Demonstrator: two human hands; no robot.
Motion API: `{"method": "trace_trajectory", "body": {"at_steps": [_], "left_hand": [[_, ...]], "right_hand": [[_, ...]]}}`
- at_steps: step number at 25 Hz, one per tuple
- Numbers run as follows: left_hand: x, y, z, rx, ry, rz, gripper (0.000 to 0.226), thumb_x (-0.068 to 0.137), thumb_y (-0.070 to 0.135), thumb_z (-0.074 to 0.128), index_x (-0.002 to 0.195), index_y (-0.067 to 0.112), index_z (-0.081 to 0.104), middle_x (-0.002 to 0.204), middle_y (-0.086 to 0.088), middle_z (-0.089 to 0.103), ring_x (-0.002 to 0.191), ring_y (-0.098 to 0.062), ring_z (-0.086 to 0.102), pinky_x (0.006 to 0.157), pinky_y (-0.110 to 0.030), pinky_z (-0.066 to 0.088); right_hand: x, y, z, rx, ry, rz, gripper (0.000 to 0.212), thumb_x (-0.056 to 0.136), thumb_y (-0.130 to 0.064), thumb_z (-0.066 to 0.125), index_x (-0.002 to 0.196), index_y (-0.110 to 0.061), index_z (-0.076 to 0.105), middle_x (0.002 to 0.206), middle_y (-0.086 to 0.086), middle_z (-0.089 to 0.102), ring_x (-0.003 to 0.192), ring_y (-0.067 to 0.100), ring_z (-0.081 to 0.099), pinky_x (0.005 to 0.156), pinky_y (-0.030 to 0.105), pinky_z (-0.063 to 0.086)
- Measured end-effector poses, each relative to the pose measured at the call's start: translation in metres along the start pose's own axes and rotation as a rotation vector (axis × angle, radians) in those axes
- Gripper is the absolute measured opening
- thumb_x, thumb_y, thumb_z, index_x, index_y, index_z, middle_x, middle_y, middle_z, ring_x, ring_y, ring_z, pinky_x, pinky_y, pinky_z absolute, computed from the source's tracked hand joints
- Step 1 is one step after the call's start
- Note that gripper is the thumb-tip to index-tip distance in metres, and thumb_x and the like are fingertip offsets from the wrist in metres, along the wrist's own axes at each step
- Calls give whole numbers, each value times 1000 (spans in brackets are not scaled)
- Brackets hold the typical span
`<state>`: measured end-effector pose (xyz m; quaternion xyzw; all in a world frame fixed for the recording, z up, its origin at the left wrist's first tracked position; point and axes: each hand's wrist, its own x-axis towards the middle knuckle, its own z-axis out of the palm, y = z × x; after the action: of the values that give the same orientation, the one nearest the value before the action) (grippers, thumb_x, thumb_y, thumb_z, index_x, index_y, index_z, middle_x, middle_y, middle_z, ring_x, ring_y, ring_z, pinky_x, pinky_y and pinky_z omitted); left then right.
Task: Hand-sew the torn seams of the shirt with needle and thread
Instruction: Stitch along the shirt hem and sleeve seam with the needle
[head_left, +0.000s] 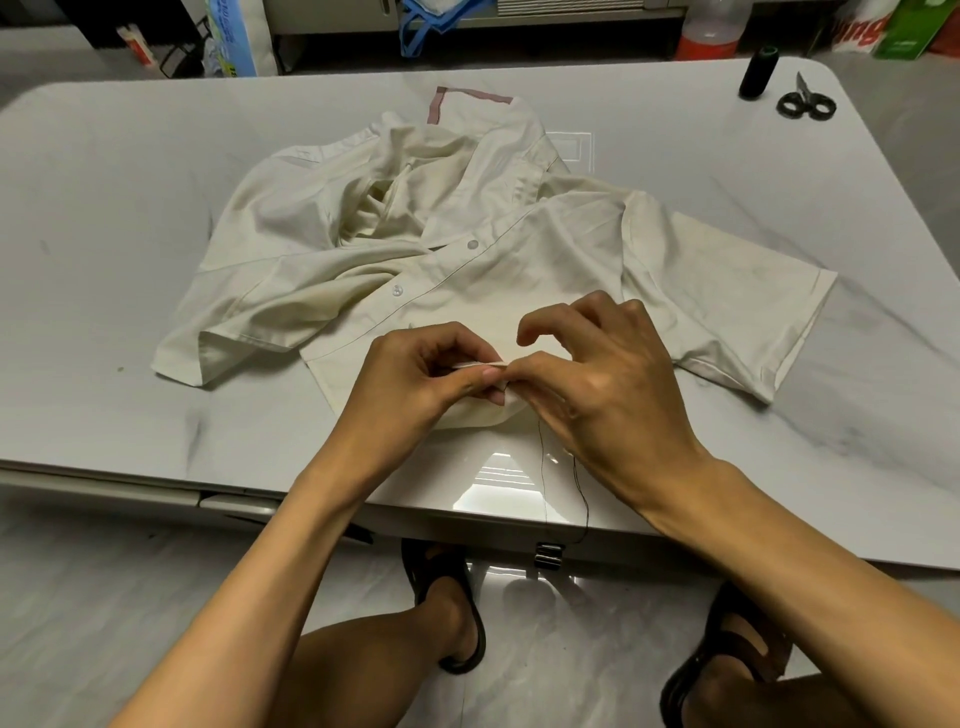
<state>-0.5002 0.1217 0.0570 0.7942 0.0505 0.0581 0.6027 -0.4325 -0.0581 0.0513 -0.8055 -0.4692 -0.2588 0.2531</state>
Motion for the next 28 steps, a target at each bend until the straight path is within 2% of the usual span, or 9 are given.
{"method": "trace_trajectory", "body": {"at_steps": [3,6,8,10,16,20,23,25,28], "left_hand": [[1,1,1,-29,25,-31,3,88,2,70,86,4,71,76,-12,75,74,-27,75,78,-30,57],[5,-1,0,-43,94,-58,6,88,-1,70,84,4,71,74,-12,74,72,-26,75,78,-35,59],[5,-2,0,-48,115,-75,6,88,-1,70,84,4,70,74,-13,74,72,-26,75,81,-38,59],[6,-3,1,-57,120,-90,8,88,-1,69,84,5,70,73,-13,74,72,-26,75,80,-36,59],[6,-4,2,-48,116,-99,8,88,-1,69,84,5,70,73,-13,74,73,-27,75,80,-34,59],[9,-6,0,-67,139,-113,5,89,0,68,87,4,70,75,-17,74,74,-28,75,80,-33,60],[10,-8,2,-71,170,-115,3,90,2,69,89,3,71,76,-16,74,74,-27,74,78,-30,60],[10,-8,6,-63,193,-115,3,90,3,69,90,3,72,75,-16,73,72,-27,74,75,-28,60],[9,-9,11,-50,221,-129,4,92,7,68,91,3,71,72,-18,72,68,-28,72,71,-27,59]], "right_hand": [[4,-5,-3,258,17,171,3,84,-23,74,82,-21,76,102,-7,69,92,17,51,81,33,36],[14,-7,-15,710,91,537,6,86,-14,71,82,-19,70,100,-10,72,103,8,62,93,31,45],[20,-5,-22,965,165,736,5,92,-8,64,88,-12,64,93,-2,76,97,11,69,90,29,51],[22,-2,-25,1072,208,836,4,94,-5,60,91,-8,60,84,2,76,86,15,72,84,24,53],[23,-5,-22,1067,165,853,16,92,-5,63,104,-12,71,77,1,75,81,6,70,80,12,47],[29,-8,-29,1111,205,782,11,90,-1,64,90,-7,72,80,2,76,84,12,72,80,18,51],[33,-15,-41,1122,185,682,16,93,-2,60,88,-14,70,90,4,76,93,17,72,88,30,55],[33,-21,-52,1133,163,641,17,95,0,56,87,-11,66,83,6,74,85,20,72,86,34,57],[31,-28,-80,1096,126,616,14,96,1,54,89,-6,64,71,3,68,71,18,68,78,32,57]]}}
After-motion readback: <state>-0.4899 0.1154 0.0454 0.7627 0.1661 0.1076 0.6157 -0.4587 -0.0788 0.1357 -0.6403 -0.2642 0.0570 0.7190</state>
